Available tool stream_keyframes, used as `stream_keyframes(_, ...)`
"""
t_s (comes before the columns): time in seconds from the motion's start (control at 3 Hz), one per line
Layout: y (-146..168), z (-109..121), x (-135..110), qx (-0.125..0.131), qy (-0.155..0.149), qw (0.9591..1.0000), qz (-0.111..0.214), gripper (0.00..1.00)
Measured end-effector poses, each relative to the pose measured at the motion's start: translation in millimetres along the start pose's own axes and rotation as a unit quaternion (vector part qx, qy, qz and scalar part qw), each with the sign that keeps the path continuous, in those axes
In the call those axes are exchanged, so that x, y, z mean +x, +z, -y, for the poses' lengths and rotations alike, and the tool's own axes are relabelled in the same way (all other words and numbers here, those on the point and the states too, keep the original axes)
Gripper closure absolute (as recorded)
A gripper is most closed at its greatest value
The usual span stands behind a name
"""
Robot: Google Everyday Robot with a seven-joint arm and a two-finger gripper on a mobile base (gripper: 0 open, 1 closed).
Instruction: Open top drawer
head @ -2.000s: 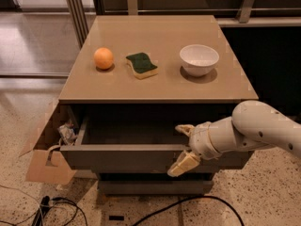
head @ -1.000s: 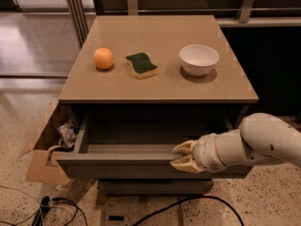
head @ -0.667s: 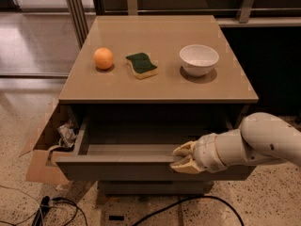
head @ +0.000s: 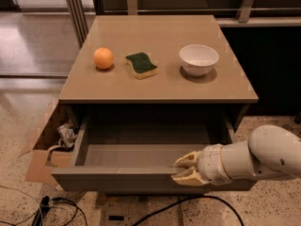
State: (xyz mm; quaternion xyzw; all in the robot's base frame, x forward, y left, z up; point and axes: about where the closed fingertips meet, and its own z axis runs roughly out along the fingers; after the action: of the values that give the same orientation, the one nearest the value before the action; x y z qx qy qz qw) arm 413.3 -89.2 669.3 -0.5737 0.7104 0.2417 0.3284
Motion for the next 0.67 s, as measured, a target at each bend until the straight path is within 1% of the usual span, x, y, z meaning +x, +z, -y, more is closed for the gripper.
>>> stream_keyframes(0.33, 0.0, 0.0, 0.0, 0.0, 0.0, 1.0, 0.0, 0.74)
stream_keyframes(0.67, 0.0, 0.0, 0.0, 0.0, 0.0, 1.0, 0.0, 0.5)
